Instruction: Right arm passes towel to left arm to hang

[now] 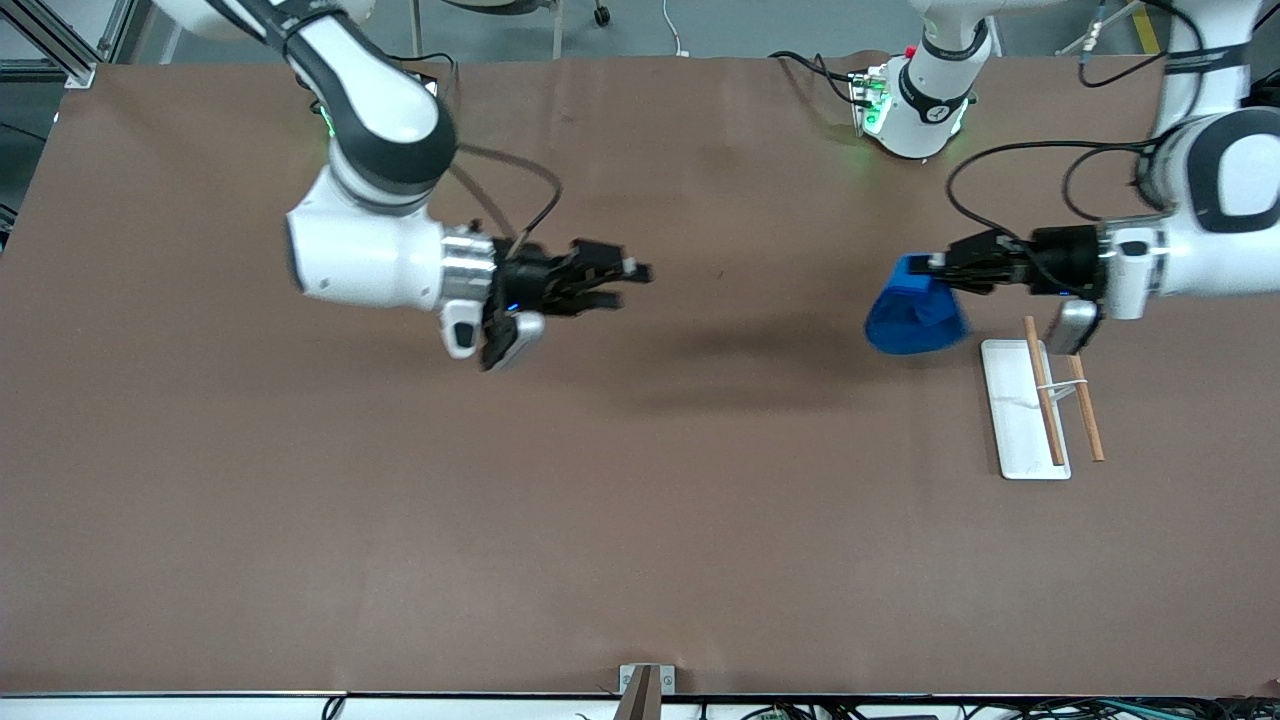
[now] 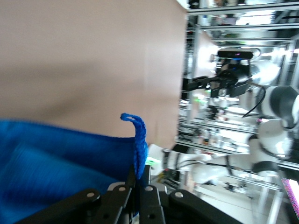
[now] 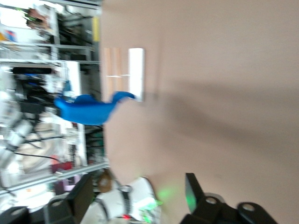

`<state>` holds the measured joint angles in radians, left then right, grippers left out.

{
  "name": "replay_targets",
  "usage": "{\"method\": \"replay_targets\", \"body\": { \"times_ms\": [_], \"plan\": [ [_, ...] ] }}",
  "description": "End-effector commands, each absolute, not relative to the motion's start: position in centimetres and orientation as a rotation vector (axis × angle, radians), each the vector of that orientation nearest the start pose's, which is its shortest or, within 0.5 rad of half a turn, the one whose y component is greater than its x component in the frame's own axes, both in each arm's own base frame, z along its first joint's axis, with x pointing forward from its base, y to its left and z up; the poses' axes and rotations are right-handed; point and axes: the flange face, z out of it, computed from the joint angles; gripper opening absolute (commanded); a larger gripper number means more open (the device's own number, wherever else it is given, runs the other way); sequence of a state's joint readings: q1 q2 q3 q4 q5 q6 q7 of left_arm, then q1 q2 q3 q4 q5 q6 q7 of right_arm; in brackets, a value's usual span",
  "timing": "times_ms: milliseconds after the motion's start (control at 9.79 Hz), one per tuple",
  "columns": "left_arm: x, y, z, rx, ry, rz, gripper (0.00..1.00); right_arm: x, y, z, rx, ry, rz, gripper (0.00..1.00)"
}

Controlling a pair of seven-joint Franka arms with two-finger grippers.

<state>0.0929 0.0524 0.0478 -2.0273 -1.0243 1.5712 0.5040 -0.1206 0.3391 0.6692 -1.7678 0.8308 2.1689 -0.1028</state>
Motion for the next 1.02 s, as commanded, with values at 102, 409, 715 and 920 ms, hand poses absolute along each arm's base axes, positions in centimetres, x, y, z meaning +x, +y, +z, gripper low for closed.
{"method": "replay_targets", "body": {
  "times_ms": [102,409,715,920],
  "plan": [
    [55.6,2.2,42.2,2.304,-0.06,-0.06,0.0,56.5,22.2,47.7,-2.663,-0.077,0.068,1.0],
    [57.4,9.7,39.8,2.428,0.081,0.011,0.0,57.9,9.6,50.3,-2.938,0.04,-0.003,1.0],
    [58.9,19.7,38.3,2.519,0.281,0.138,0.0,56.6,3.7,56.6,-3.102,0.084,-0.1,1.0],
    [58.2,25.0,37.9,2.553,0.377,0.171,0.0,55.0,-0.7,59.8,-3.113,0.112,-0.128,1.0]
  ]
}}
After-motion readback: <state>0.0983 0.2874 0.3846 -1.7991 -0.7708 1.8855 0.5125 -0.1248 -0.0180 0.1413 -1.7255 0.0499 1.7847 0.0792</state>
